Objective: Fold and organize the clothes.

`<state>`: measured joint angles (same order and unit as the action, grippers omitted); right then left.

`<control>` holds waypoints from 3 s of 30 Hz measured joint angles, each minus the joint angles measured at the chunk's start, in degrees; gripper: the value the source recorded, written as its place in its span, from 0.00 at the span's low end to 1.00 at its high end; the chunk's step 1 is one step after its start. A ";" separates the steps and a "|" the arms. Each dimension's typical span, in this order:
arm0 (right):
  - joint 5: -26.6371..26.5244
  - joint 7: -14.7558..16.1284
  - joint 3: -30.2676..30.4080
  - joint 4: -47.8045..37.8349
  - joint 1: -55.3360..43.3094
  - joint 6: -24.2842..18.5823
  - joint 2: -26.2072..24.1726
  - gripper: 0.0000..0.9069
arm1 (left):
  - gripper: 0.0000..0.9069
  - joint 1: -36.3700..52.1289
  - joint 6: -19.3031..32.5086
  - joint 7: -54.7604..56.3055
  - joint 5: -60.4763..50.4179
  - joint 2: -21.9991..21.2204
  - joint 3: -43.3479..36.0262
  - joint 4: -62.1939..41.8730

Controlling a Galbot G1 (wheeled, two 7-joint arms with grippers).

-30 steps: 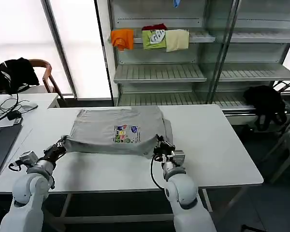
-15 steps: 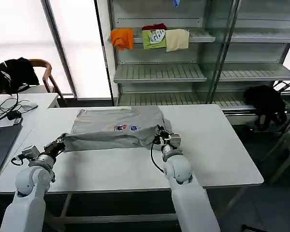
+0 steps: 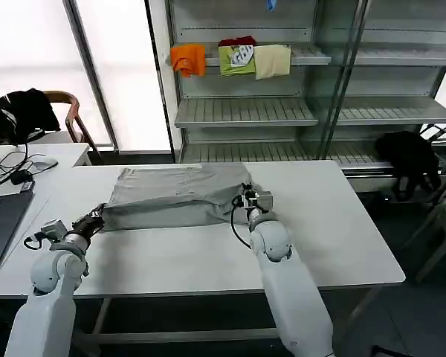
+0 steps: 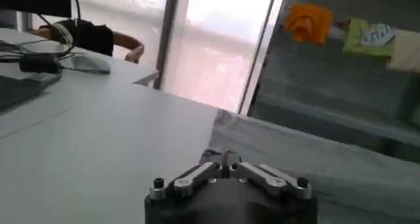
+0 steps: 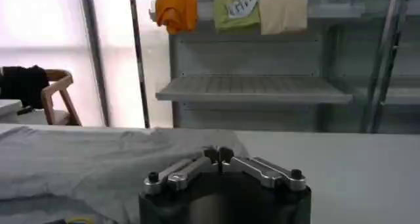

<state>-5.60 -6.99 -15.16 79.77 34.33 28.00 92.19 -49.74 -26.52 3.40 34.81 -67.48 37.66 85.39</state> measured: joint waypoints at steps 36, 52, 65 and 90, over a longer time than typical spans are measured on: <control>-1.59 -1.41 -1.27 8.55 8.61 2.22 0.00 1.00 | 1.00 -3.24 -2.72 -2.36 -10.27 2.10 -0.45 1.95; -1.93 -1.85 -3.37 15.35 17.65 4.39 -2.13 0.56 | 1.00 -4.45 -4.06 -2.89 -13.45 1.40 -1.41 1.66; -0.78 -0.99 -2.98 14.25 18.19 4.86 -2.01 0.00 | 0.89 -4.36 -3.97 -3.37 -13.77 1.56 -1.44 0.43; -0.45 -0.87 -1.95 17.05 20.81 5.08 -2.04 0.00 | 0.01 -4.42 -2.83 -4.44 -13.82 2.25 -1.69 -0.25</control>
<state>-6.06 -7.86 -17.12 96.82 55.14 33.08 90.16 -54.16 -29.35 -1.05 21.00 -65.23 35.97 85.14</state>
